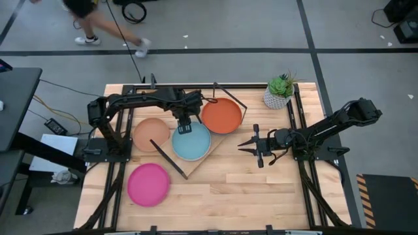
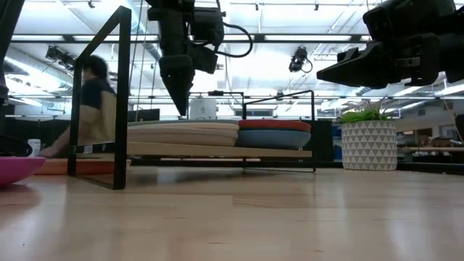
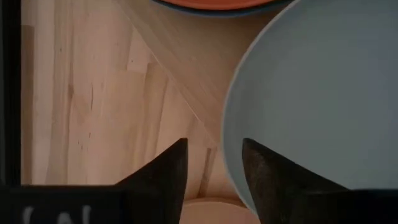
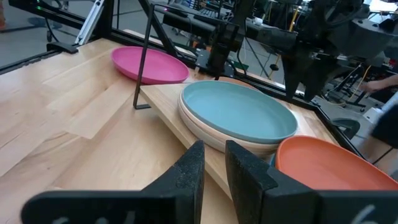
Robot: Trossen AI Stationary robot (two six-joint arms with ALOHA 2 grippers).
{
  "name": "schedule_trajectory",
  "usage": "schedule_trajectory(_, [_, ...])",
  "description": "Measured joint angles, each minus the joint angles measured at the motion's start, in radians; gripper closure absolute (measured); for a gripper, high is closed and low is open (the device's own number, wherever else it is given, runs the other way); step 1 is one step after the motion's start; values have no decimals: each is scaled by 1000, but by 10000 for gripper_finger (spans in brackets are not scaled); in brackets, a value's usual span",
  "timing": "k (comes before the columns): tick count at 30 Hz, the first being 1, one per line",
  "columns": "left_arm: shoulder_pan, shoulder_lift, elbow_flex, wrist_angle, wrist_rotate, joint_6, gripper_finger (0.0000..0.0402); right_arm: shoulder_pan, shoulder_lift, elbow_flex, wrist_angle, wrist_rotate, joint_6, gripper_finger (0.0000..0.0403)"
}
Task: Place and stack plates onto a shelf
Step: Stack the light blue plate on top of the light orange plate on the shelf
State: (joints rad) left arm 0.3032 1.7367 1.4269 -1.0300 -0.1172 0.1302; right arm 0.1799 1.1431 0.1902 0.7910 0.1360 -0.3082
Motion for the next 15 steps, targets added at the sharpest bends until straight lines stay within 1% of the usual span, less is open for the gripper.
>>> schedule_trajectory(3, [17,0,0,34,33,10,243,0,0,0,0,0,-1,332])
schedule_trajectory(7, [14,-1,-41,215,65,-10,252,0,0,0,-3,0,1,332])
schedule_trajectory(10, [-18,-1,-76,300,120,13,258,0,0,0,-7,0,0,332])
schedule_trajectory(15, [-75,-1,-115,376,119,17,259,0,0,0,-7,0,-1,332])
